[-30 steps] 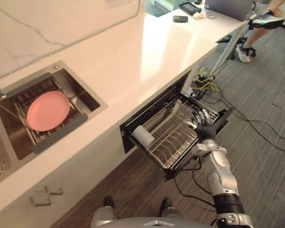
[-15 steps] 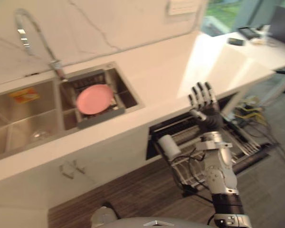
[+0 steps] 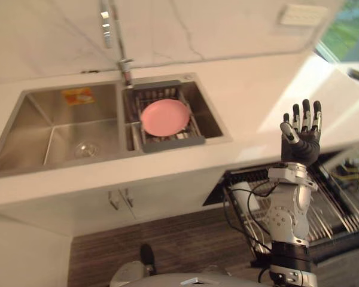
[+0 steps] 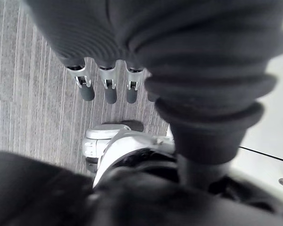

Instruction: Walk over to the sink, pick up the cup, carry it to the dishwasher, place the cup inside the dishwasher, then close the dishwasher door

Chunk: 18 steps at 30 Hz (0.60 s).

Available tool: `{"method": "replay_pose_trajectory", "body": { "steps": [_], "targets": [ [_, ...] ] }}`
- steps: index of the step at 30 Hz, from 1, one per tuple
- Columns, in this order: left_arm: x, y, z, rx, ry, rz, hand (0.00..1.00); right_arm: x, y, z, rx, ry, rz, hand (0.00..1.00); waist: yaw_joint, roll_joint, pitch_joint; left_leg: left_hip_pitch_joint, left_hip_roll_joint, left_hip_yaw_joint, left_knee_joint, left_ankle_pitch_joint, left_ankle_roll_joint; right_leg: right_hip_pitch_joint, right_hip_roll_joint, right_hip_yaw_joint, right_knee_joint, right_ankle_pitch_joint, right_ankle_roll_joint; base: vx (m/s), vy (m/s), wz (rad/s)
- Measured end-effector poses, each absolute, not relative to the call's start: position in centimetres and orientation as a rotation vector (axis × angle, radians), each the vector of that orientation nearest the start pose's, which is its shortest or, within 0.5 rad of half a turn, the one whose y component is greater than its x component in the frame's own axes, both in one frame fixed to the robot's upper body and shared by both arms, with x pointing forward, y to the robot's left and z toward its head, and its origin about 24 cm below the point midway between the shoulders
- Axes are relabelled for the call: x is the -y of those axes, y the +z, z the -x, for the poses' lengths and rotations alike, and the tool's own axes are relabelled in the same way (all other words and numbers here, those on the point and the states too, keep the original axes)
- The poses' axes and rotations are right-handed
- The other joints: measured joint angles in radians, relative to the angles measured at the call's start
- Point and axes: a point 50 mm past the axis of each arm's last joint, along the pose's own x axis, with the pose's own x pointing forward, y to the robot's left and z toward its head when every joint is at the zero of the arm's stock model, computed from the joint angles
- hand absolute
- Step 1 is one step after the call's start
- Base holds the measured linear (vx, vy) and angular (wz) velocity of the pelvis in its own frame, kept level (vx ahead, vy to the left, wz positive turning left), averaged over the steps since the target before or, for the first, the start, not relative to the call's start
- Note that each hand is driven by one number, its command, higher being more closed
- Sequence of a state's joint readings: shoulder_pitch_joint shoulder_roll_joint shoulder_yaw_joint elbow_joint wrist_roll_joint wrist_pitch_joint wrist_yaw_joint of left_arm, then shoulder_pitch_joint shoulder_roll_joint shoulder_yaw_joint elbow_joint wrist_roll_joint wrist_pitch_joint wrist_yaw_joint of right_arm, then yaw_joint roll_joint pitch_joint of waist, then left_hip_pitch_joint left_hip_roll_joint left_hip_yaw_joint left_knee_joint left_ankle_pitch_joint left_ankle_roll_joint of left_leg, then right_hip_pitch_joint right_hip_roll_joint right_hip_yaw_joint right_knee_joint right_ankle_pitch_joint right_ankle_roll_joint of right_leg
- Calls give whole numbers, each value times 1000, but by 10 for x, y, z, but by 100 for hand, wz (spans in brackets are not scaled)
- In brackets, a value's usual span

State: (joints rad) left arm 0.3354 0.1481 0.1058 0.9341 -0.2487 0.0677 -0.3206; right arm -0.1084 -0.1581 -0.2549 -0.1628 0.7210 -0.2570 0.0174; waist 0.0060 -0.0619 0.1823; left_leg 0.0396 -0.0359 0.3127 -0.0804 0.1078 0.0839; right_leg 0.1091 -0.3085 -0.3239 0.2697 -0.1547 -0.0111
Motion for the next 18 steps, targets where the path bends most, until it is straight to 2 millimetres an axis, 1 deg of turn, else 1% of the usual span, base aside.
{"method": "replay_pose_trajectory", "body": {
  "steps": [1, 2, 3, 4, 5, 6, 7, 8, 9, 11, 12, 13, 18],
  "targets": [
    [-210, -162, -14, -1224, 117, 353, 0, 238, 138, -250, 609, -154, -535, 0, 2, 3, 1, 1, 11, -15, 0, 0, 0, -15, 18, 27, 22, -8, 9, 90, -46, 48],
    [-209, -162, -13, -1230, 111, 347, 0, 238, 138, -250, 617, -139, -549, 0, -2, 11, 5, 2, 37, -40, 0, 4, -11, -36, 74, 66, 31, -26, 35, 44, -55, 44],
    [-211, -161, -13, -1230, 108, 343, 0, 238, 139, -250, 620, -135, -552, 0, -5, 12, 6, 2, 44, -47, 0, 9, -22, -45, 98, 76, 22, -25, 36, 41, -84, 60],
    [-216, -160, -13, -1227, 97, 334, 0, 239, 140, -250, 625, -133, -558, 0, -11, -9, -2, 2, 36, -71, 0, 11, -30, -59, 125, 95, -9, 24, 31, 71, -117, 56],
    [-221, -159, -14, -1226, 98, 324, 0, 244, 142, -248, 638, -133, -539, 0, -12, -22, -7, 10, 23, -93, -4, 10, -36, -50, 118, 89, -17, 25, 62, 86, -117, 52],
    [-220, -159, -14, -1226, 95, 322, 0, 247, 144, -247, 646, -136, -528, 0, -11, -19, -7, 15, 23, -98, -6, 10, -39, -35, 121, 95, -30, 25, 64, 69, -95, 31],
    [-219, -160, -15, -1219, 105, 336, 0, 251, 146, -246, 658, -135, -508, 0, -4, -17, -10, 13, 20, -102, -6, 9, -43, -21, 122, 91, -59, 14, 79, 24, -78, 13],
    [-218, -160, -17, -1212, 116, 348, 0, 253, 149, -245, 662, -122, -488, 0, -2, -16, -10, 10, 17, -106, -6, 12, -46, -6, 121, 91, -86, 4, 102, 2, -78, 9],
    [-218, -160, -17, -1214, 121, 354, 0, 254, 149, -245, 660, -122, -483, 0, -2, -15, -10, 10, 16, -111, -6, 13, -48, -1, 122, 88, -100, 7, 116, -20, -82, 8],
    [-212, -162, -18, -1222, 136, 365, 0, 258, 144, -246, 634, -121, -471, 0, -8, 12, 0, 12, 21, -116, -6, 17, -54, 8, 127, 85, -112, 6, 118, -31, -35, 4],
    [-211, -163, -18, -1224, 138, 366, 0, 259, 142, -247, 621, -118, -468, 0, -9, 16, 0, 13, 25, -116, -6, 17, -54, 10, 130, 84, -114, 5, 118, 0, 0, 0],
    [-206, -166, -19, -1266, 132, 380, 0, 262, 126, -254, 518, -83, -453, 0, -1, 47, -9, 32, 15, -114, -6, -4, -59, 61, 134, 77, -185, 25, 126, 0, 0, 0],
    [-206, -166, -18, -1267, 132, 381, 0, 261, 125, -254, 514, -81, -454, 0, 0, 47, -9, 32, 15, -115, -6, -1, -54, 62, 134, 76, -183, 25, 127, 0, 0, 0]
  ]
}}
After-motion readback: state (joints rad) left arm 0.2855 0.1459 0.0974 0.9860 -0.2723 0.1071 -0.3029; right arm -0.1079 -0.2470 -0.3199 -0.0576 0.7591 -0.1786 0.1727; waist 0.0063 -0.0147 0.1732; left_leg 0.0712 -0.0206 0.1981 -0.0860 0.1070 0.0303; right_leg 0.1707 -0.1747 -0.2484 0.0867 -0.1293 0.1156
